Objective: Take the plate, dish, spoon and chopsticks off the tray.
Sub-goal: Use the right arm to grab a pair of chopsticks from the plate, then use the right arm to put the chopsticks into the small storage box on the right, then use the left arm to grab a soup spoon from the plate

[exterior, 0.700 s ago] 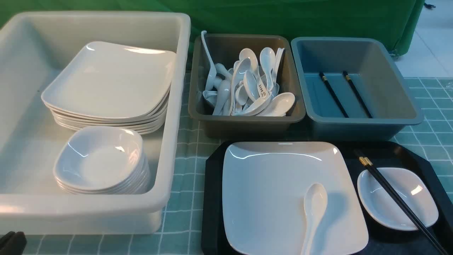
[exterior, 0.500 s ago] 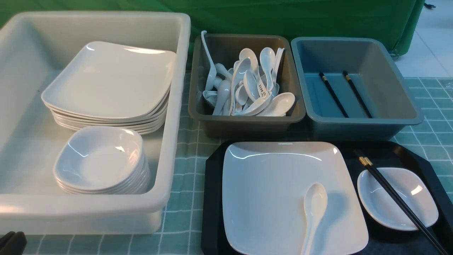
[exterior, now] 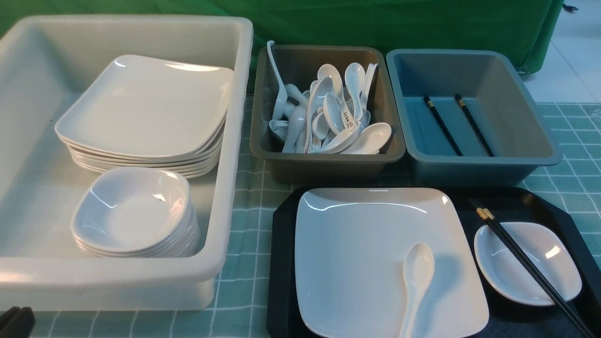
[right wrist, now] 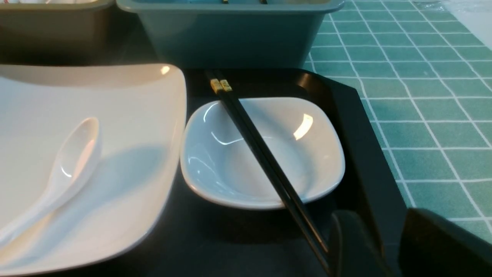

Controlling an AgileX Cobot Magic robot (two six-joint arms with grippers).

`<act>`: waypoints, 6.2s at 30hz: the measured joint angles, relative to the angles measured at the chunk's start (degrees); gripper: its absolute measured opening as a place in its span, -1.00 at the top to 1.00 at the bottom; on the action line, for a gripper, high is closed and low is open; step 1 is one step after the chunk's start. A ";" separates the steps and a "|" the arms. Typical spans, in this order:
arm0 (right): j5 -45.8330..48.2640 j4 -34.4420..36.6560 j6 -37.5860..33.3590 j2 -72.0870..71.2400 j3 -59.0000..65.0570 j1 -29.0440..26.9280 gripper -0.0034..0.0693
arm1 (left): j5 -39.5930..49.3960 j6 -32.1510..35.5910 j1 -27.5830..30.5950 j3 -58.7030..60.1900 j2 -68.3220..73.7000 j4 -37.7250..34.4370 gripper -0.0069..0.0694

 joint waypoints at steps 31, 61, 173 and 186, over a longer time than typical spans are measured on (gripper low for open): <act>0.00 0.00 0.00 -0.04 0.00 0.00 0.24 | 10.31 14.96 -10.88 -32.45 39.12 -28.10 0.77; 18.03 6.72 0.00 39.31 -31.50 14.47 0.41 | 7.99 23.56 -25.20 -33.29 42.58 -28.74 0.77; 41.09 1.83 -3.70 64.13 -63.48 11.81 0.67 | 25.98 -2.98 -54.66 -73.61 93.69 -4.93 0.73; 40.68 0.37 -7.80 39.73 -52.32 11.81 0.57 | 31.92 -6.39 -54.90 -89.43 117.26 -0.48 -0.40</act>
